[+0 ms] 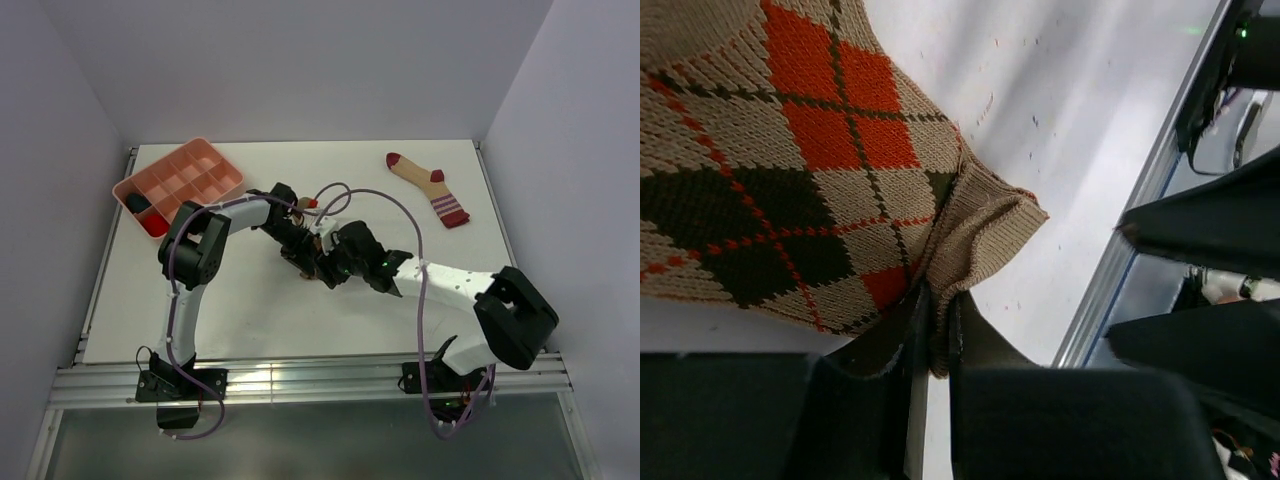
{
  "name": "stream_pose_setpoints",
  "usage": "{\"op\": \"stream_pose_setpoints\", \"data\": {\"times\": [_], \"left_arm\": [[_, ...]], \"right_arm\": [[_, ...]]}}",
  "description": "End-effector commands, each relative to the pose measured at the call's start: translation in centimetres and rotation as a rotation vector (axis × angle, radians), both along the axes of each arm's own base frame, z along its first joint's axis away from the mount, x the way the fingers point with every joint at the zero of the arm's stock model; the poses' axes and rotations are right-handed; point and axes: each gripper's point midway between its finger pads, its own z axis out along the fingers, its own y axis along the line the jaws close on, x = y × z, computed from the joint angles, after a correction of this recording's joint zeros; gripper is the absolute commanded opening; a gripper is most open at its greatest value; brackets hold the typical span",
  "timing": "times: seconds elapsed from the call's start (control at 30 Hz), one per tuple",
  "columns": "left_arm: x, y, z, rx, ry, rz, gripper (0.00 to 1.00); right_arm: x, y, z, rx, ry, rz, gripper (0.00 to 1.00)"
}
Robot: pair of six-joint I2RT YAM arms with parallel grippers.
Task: Roll the socks
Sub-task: Roll the sock at the center of the board.
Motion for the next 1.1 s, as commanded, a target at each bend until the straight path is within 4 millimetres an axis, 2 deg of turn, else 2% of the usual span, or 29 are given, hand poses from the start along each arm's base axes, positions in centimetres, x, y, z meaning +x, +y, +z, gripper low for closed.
{"op": "stream_pose_setpoints", "data": {"times": [0.0,0.13,0.33,0.8,1.07], "left_arm": [[-2.3,3.9,-5.0,0.21,0.047,-0.069,0.0],[-2.0,3.9,-4.8,0.215,0.034,-0.077,0.0],[-1.7,3.6,-4.5,0.2,0.019,-0.067,0.0],[-1.3,3.6,-4.8,0.204,0.031,-0.057,0.0],[-1.0,3.5,-4.3,0.191,0.026,-0.064,0.0]], "right_arm": [[1.1,0.5,0.4,-0.122,-0.079,0.043,0.59],[1.6,1.1,0.0,-0.173,-0.077,0.085,0.58],[0.6,1.9,-1.9,-0.233,-0.011,0.158,0.55],[-1.7,3.3,-4.6,-0.345,0.053,0.226,0.47],[-1.7,2.7,-6.8,-0.472,0.094,0.195,0.41]]}}
